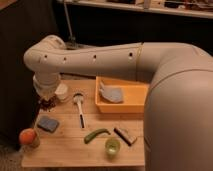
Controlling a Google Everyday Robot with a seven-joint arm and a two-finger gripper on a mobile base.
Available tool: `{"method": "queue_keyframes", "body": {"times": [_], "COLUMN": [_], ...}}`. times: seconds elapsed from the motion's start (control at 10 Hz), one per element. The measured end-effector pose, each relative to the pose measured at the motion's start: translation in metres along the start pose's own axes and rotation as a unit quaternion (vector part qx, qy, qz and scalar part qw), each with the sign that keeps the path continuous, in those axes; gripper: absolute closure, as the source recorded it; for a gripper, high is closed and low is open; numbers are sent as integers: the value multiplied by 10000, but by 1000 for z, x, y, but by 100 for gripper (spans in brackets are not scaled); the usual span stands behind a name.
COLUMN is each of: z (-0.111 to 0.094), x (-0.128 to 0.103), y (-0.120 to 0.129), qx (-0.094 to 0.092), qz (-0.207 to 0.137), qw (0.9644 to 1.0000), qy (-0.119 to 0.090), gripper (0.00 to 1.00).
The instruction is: Place grapes in table surface
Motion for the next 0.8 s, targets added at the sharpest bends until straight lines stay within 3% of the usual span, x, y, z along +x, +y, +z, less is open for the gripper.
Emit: {"method": "queue_keyframes", "body": {"times": [0.5, 0.8], "z": [14, 32], "x": [9, 25], "y": [-4, -19], "qx": [194, 219], "qz": [110, 338], "qw": [9997, 9989], "qy": [119, 236], "gripper": [100, 100]}}
